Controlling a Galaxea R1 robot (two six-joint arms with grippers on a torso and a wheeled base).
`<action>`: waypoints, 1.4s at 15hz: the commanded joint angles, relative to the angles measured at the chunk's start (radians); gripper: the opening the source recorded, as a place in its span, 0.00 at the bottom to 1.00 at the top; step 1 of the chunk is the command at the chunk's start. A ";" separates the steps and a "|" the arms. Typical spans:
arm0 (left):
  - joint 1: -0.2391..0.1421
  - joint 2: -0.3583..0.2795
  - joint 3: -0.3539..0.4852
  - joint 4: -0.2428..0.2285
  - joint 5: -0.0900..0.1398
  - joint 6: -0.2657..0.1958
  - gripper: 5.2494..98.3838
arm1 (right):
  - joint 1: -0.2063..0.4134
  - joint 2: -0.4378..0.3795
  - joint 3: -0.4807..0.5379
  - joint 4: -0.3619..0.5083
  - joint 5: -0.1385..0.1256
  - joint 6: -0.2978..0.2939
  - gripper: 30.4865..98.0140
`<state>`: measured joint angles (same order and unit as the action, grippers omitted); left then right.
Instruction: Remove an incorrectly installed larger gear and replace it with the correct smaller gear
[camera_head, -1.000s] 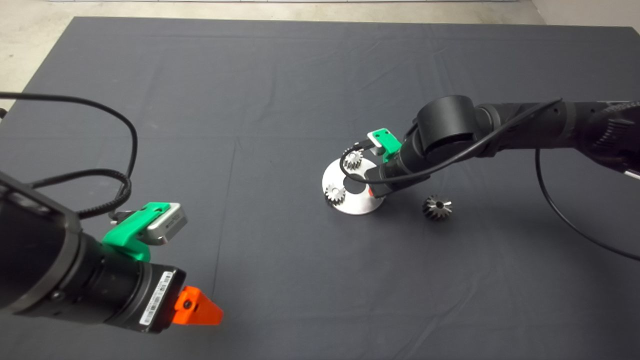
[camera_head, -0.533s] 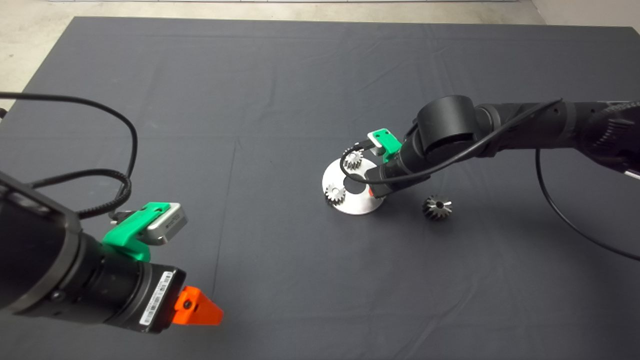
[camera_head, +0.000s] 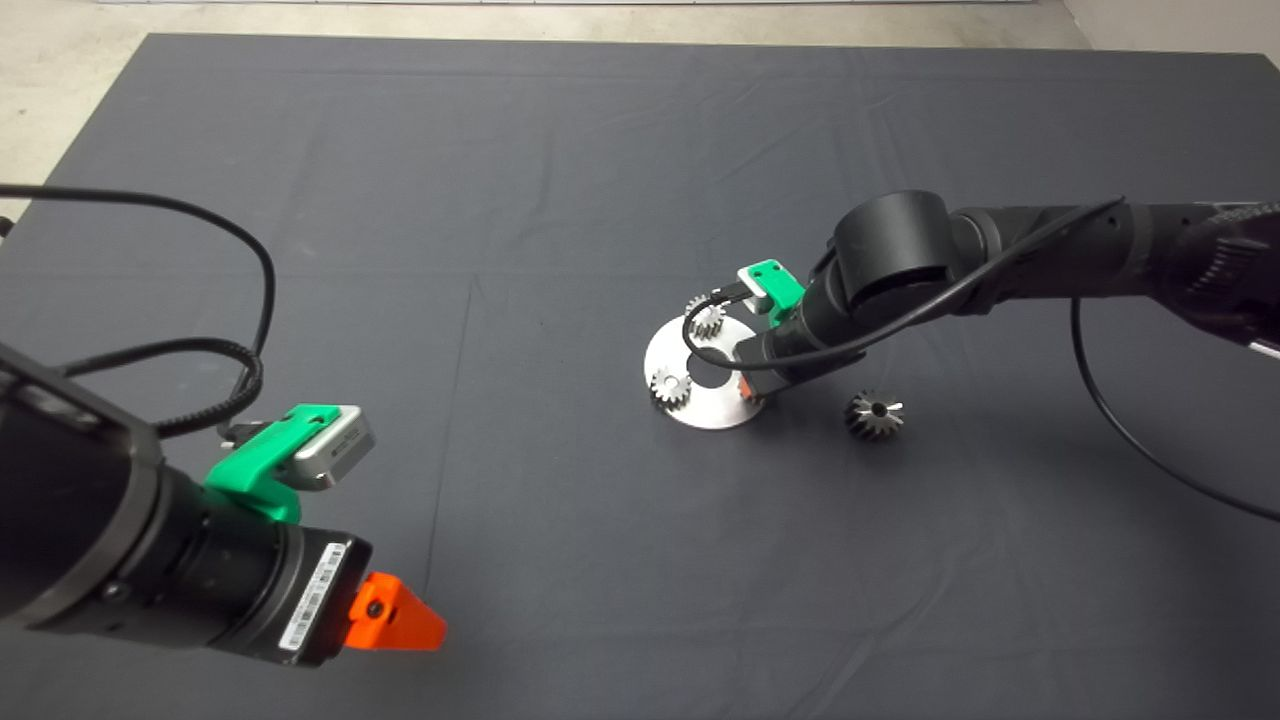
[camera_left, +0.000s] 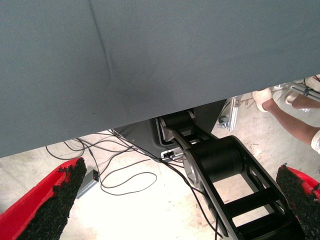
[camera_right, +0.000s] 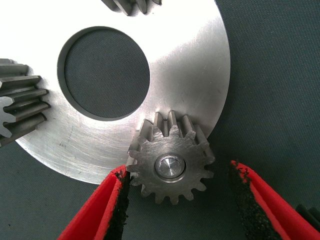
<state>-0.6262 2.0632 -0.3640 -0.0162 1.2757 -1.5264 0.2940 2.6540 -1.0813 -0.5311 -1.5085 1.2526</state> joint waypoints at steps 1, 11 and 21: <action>-0.006 -0.005 0.013 -0.018 0.002 -0.002 1.00 | 0.107 -0.014 0.095 0.029 -0.036 -0.001 0.33; -0.006 -0.011 0.011 -0.016 -0.004 0.009 1.00 | 0.364 -0.276 0.673 0.505 -0.102 0.297 0.54; -0.007 0.002 0.012 -0.016 -0.009 0.026 1.00 | 0.361 -0.355 0.744 0.560 -0.108 0.378 0.73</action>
<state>-0.6264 2.0615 -0.3640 -0.0162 1.2675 -1.5028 0.6402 2.3211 -0.3407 -0.0138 -1.5336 1.6236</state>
